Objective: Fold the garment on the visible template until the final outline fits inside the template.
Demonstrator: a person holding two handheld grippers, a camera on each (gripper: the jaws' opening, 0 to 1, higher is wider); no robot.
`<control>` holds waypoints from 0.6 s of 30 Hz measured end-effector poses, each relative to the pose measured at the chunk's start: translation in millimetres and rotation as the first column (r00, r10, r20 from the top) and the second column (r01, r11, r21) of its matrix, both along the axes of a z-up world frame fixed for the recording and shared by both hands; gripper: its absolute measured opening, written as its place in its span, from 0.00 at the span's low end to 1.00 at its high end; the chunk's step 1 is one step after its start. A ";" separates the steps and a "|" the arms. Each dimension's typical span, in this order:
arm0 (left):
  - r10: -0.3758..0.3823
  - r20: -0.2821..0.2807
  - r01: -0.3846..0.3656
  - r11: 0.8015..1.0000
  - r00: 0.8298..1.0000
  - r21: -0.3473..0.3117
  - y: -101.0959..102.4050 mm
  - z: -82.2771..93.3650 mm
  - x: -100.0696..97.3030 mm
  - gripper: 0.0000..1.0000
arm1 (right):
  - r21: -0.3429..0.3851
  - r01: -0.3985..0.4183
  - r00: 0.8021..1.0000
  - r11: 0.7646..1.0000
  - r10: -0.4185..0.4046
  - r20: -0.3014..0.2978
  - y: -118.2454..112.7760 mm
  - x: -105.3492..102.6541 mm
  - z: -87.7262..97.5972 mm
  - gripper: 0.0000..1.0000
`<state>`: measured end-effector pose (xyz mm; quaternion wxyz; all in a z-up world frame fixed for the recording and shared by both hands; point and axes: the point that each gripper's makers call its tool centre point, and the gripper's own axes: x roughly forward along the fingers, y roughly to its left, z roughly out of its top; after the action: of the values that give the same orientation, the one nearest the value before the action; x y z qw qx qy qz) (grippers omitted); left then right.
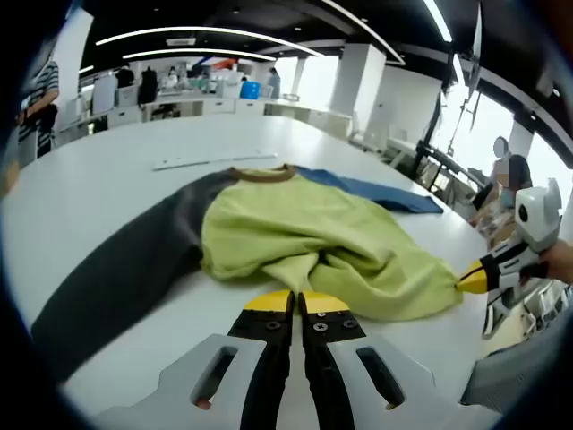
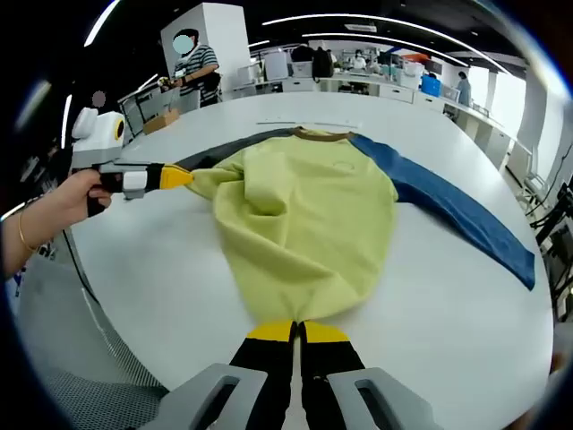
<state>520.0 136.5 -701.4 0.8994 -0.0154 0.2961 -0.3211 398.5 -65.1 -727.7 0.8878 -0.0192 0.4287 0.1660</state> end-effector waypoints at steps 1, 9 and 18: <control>0.001 0.002 -0.001 1.000 1.000 0.001 1.8 1.8 -1.2 0.00 | -0.005 0.002 1.000 1.000 -0.002 0.000 -2.7 0.1 1.0 0.00; 0.024 0.008 -0.024 1.000 1.000 -0.003 17.8 14.6 -14.9 0.00 | -0.024 0.007 1.000 1.000 -0.007 -0.004 -16.9 -3.5 2.8 0.00; 0.033 0.002 -0.033 0.999 0.999 0.033 34.7 18.4 -38.0 0.00 | -0.031 0.009 1.000 0.999 -0.009 -0.014 -29.0 -8.7 3.0 0.00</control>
<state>482.0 171.2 -683.0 0.9048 -0.0051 0.3007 -0.3014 389.8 -94.1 -724.7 0.8852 -0.0299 0.4374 0.1555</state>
